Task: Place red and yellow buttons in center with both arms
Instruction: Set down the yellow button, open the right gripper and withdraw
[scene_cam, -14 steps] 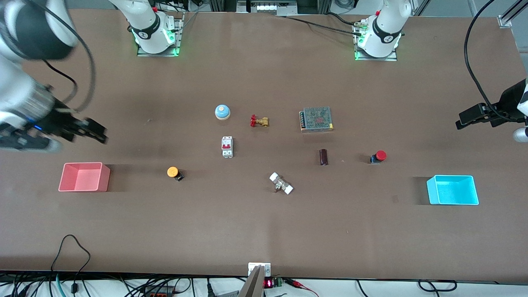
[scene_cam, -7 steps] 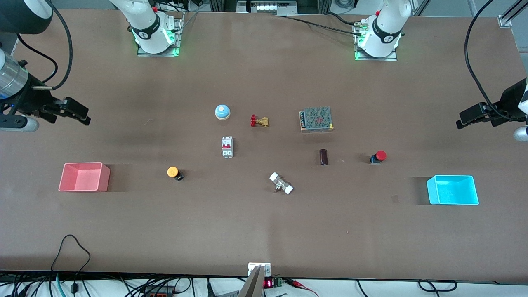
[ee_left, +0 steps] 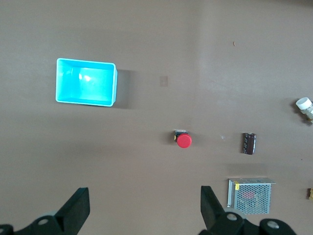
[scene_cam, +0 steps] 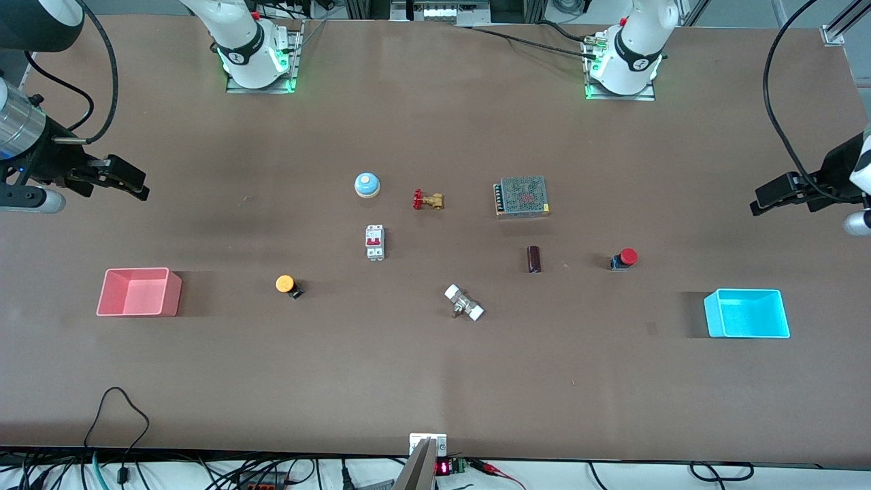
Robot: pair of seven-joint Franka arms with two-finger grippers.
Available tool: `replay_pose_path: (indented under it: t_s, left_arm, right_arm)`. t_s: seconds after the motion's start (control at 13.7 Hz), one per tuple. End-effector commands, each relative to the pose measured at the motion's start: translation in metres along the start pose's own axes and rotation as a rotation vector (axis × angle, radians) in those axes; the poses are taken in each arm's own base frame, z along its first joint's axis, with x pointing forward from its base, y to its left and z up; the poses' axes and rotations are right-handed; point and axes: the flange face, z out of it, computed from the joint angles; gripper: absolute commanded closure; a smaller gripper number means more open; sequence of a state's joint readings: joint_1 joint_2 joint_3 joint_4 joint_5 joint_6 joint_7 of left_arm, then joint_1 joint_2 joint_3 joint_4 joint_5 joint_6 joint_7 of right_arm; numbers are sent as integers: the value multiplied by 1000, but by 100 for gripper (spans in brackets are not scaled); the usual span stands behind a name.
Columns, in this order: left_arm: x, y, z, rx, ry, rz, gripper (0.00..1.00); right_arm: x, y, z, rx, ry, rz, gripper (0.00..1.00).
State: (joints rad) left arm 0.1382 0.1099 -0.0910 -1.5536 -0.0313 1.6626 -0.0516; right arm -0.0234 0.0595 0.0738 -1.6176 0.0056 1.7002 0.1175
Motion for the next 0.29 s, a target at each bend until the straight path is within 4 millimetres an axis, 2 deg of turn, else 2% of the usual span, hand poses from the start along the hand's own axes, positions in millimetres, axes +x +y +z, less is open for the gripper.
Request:
replay_pose_path:
  t_s: [0.0,0.22]
  left_arm:
    - [-23,0,-1,13,16,15,0]
    - [-23,0,-1,13,16,15,0]
  right_arm:
    - [-5,2,-4,-12,-8,8,0]
    - [-5,2,-2,-12,-11,8,0]
